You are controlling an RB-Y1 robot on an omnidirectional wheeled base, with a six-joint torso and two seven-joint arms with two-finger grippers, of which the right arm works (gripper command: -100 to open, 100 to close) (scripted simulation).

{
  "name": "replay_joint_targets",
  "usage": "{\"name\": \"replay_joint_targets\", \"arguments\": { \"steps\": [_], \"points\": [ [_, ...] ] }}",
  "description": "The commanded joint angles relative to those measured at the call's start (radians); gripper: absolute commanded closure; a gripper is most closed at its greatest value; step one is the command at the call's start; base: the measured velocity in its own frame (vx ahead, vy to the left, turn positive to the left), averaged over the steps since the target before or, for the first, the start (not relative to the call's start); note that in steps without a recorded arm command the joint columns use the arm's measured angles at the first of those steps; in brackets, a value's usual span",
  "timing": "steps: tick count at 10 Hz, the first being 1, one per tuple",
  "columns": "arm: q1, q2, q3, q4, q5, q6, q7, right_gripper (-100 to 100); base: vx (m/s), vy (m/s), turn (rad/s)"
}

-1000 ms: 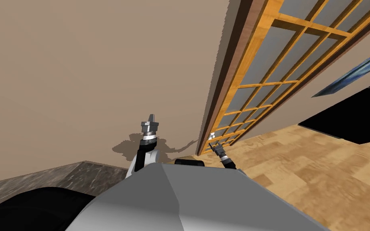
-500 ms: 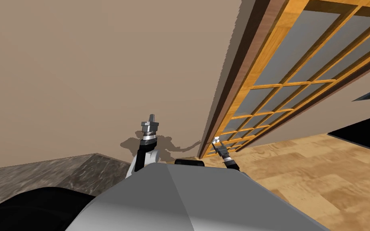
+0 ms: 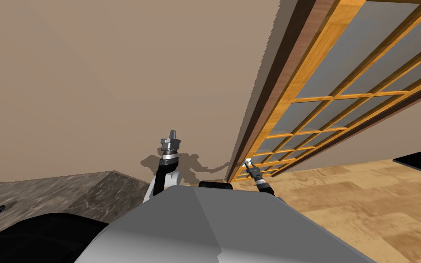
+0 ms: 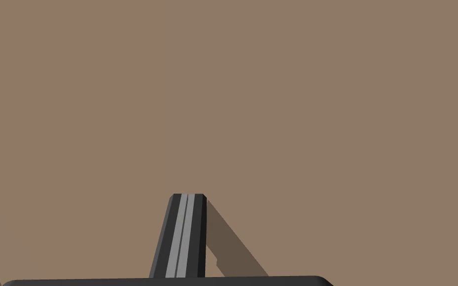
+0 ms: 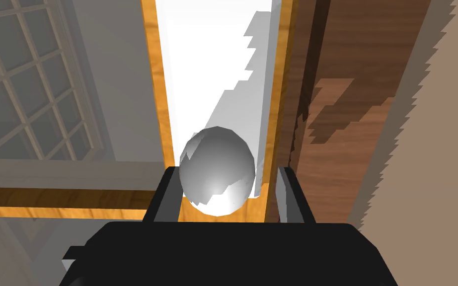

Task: Pull the door open

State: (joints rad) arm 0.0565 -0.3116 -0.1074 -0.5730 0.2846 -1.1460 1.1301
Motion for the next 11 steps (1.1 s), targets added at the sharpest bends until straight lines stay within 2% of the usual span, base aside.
{"name": "replay_joint_targets", "arguments": {
  "steps": [1, 5, 6, 11],
  "points": [
    [0.0, 0.0, 0.0, -0.001, 0.0, 0.001, 0.0, 100, -0.001, -0.014, 0.003],
    [0.0, 0.0, 0.0, -0.001, 0.0, 0.001, 0.0, 100, 0.0, 0.0, 0.0],
    [0.0, -0.005, 0.0, -0.001, -0.014, 0.008, -0.031, 100, -0.044, -0.011, 0.069],
    [-0.003, -0.004, 0.013, -0.005, -0.05, 0.017, -0.122, 100, -0.057, -0.022, 0.087]
  ]
}}
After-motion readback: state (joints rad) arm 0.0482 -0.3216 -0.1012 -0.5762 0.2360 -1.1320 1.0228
